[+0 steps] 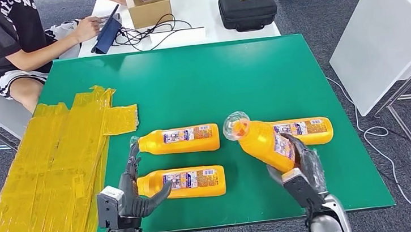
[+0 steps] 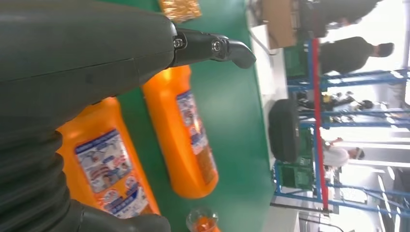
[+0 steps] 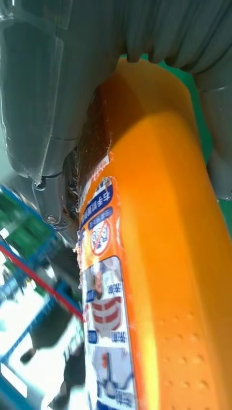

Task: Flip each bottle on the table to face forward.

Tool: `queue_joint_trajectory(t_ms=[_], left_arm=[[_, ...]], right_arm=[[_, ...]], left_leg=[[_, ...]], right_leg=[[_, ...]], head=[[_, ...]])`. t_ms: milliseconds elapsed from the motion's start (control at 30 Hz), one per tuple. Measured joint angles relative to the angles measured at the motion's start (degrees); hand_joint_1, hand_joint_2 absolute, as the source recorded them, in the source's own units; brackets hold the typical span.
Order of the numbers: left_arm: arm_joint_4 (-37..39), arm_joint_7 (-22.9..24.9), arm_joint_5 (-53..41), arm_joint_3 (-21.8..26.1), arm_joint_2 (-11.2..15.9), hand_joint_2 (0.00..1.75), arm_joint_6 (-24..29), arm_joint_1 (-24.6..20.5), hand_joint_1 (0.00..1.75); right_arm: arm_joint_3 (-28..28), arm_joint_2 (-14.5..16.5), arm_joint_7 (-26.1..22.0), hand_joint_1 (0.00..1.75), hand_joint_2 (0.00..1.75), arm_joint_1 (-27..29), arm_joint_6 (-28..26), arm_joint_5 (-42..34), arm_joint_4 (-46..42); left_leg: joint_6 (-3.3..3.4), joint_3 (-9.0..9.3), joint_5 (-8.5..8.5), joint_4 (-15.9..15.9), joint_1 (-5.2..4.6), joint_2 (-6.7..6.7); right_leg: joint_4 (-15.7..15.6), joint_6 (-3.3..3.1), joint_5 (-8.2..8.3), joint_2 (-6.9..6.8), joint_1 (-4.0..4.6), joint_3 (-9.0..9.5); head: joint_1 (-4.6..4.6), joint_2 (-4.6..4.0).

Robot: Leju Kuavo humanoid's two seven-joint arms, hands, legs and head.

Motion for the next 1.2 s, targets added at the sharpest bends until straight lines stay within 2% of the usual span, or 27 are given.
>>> queue_joint_trajectory(t_ms=[200,333,533,767,933,1100,1200], left_arm=[[-6.70,1.08,-0.61,-3.81,0.19,1.75,-0.61,-0.56,0.00],[-9.94,1.20,0.01,-6.59,0.69,1.75,-0.56,-0.55,0.00],[-12.75,1.19,0.90,-10.39,1.52,1.75,-1.29,-0.88,0.00],[-13.13,1.36,1.42,-13.94,1.92,1.75,-1.34,-3.45,0.00],[-13.10,1.04,3.52,-14.53,2.23,1.75,-0.69,-4.73,0.00],[-12.67,0.74,5.29,-14.51,2.67,1.75,-1.66,-5.88,0.00],[-12.30,0.45,5.80,-14.52,2.88,1.75,-2.08,-6.21,0.00]], right_arm=[[5.26,4.02,-3.28,1.75,1.75,-5.13,1.37,-5.19,1.55],[7.66,5.47,-4.04,1.75,1.75,-7.65,1.33,-6.30,2.32],[10.48,6.79,-4.67,1.75,1.75,-10.21,1.10,-7.11,4.24],[14.77,9.43,-5.65,1.75,1.75,-11.73,1.92,-6.24,6.93],[18.80,10.42,-7.84,1.75,1.75,-12.15,6.17,-5.60,8.22],[21.67,10.31,-9.33,1.75,1.75,-12.06,13.44,-7.90,8.29],[22.53,9.97,-9.99,1.75,1.75,-11.94,16.03,-8.69,8.12]], left_leg=[[0.00,0.00,0.02,0.00,0.01,0.00],[0.00,-0.01,0.01,0.01,0.01,-0.04],[0.01,-0.02,0.01,0.01,0.00,-0.04],[0.00,-0.01,0.01,0.01,0.00,-0.02],[-0.01,-0.02,0.01,0.00,0.01,-0.02],[0.00,-0.03,0.01,0.00,0.05,-0.02],[0.00,-0.03,0.01,0.01,0.03,-0.02]], right_leg=[[0.01,0.00,0.00,0.00,-0.02,0.01],[0.01,0.00,0.00,-0.01,-0.04,0.00],[0.00,0.00,0.00,-0.01,-0.04,-0.02],[0.01,0.00,0.00,-0.01,-0.01,-0.02],[0.01,-0.01,0.00,-0.01,0.00,-0.04],[0.01,-0.01,-0.01,-0.01,-0.02,-0.06],[0.00,-0.01,-0.01,-0.01,-0.04,-0.05]], head=[[0.01,0.00],[0.01,0.00],[0.02,0.00],[0.01,0.00],[0.01,0.00],[0.01,0.00],[0.02,0.00]])
